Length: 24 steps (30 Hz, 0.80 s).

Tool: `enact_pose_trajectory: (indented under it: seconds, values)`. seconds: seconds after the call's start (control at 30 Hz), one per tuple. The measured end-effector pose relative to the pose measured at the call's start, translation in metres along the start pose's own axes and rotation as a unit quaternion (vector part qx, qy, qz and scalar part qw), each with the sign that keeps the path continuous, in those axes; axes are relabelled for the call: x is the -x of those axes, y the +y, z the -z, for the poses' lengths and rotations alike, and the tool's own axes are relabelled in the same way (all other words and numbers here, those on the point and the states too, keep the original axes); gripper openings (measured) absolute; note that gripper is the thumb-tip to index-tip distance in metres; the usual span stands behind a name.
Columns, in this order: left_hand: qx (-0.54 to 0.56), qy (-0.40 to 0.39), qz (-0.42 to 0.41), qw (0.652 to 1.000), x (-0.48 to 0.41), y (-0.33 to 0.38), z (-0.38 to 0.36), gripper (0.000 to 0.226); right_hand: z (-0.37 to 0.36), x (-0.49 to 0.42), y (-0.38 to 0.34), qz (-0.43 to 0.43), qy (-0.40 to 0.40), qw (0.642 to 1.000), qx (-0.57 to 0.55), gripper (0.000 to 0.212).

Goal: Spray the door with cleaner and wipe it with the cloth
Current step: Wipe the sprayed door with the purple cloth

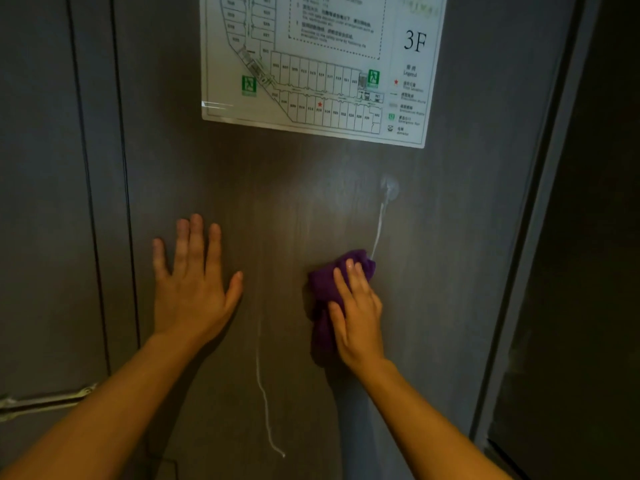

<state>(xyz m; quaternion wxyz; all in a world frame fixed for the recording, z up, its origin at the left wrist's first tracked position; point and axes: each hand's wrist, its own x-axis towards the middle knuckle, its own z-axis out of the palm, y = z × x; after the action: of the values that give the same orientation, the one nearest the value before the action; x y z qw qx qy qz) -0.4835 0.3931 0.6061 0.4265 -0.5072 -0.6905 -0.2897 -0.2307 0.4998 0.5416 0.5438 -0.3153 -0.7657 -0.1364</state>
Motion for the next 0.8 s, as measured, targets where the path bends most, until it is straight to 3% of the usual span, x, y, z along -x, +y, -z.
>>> enact_pose_trajectory:
  seconds: [0.2, 0.4, 0.8]
  values:
    - [-0.003, 0.006, 0.003, 1.0, 0.001, 0.001, -0.003, 0.085, 0.057, -0.096, 0.006, -0.063, 0.138, 0.988, 0.011, 0.055]
    - [0.007, 0.014, 0.005, 1.0, 0.001, 0.001, -0.005, 0.086, 0.06, -0.172, 0.011, -0.104, 0.124, 0.985, 0.065, 0.058]
    - [0.03, 0.026, 0.0, 0.999, 0.002, 0.003, -0.005, 0.086, -0.005, -0.036, 0.024, -0.13, 0.053, 0.975, 0.172, 0.076]
